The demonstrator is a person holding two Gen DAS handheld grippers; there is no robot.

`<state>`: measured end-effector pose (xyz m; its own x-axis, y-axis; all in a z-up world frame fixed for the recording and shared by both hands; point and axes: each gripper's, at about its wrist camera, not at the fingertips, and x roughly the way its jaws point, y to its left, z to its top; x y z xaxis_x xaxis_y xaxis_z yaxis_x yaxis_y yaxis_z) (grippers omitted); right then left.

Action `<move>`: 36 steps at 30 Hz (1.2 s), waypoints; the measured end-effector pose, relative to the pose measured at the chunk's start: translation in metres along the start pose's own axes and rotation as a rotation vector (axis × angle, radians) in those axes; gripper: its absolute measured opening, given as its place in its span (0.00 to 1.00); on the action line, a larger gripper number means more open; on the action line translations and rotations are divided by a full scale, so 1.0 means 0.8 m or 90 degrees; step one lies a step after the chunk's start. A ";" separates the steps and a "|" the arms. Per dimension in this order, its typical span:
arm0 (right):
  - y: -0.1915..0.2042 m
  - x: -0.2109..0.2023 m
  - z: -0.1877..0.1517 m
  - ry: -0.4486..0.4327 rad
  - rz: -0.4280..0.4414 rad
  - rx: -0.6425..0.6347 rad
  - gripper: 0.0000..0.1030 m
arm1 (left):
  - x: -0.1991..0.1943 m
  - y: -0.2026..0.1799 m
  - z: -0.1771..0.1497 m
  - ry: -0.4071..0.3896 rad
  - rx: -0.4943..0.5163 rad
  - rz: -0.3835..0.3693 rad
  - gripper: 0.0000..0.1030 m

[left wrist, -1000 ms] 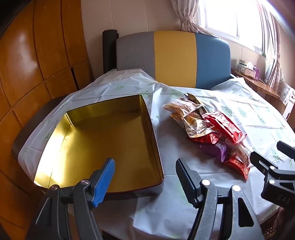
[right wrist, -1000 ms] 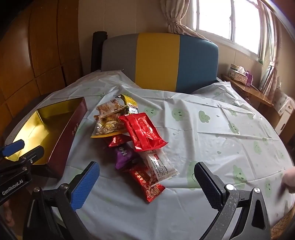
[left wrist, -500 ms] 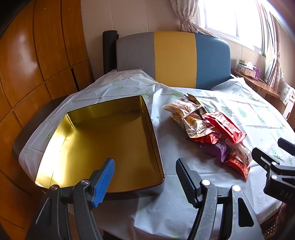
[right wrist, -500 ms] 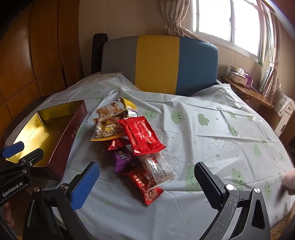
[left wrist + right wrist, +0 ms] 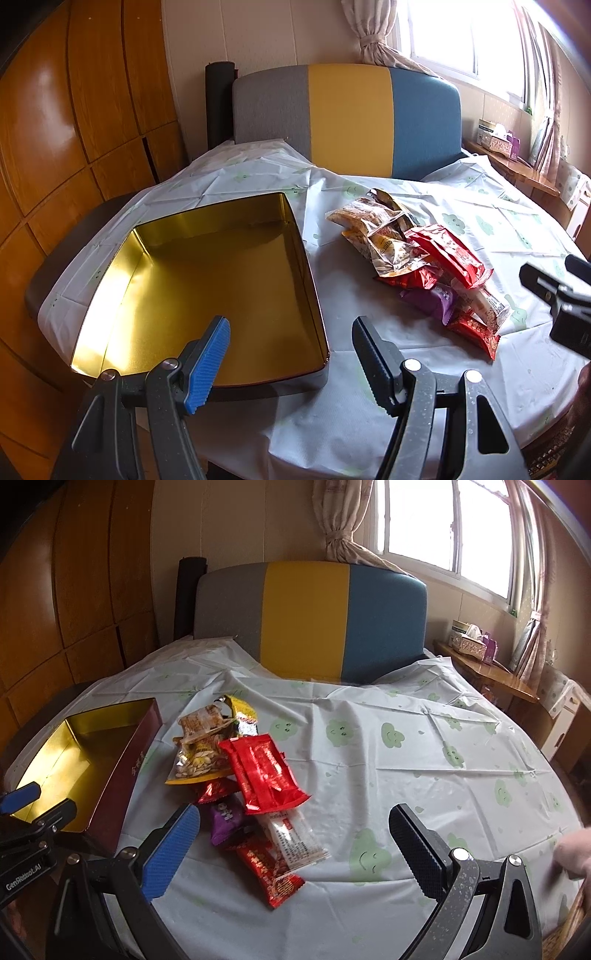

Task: Organize snacks

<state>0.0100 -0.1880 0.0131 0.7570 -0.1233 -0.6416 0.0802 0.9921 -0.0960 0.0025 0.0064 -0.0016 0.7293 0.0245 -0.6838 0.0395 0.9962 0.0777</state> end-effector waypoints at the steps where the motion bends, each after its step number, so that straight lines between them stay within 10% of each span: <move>1: -0.003 0.000 0.002 -0.001 -0.001 0.003 1.00 | 0.000 0.000 0.000 0.000 0.000 0.000 0.68; 24: -0.089 0.004 0.080 -0.049 -0.072 -0.017 1.00 | 0.000 -0.007 0.001 0.000 0.016 0.003 0.68; 36: -0.161 0.073 0.077 0.033 -0.083 0.049 1.00 | -0.003 -0.026 0.012 0.000 0.061 -0.063 0.68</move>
<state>0.0834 -0.3218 0.0347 0.7026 -0.2499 -0.6663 0.2266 0.9661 -0.1234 0.0066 -0.0154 0.0049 0.7184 -0.0733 -0.6917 0.1757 0.9813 0.0785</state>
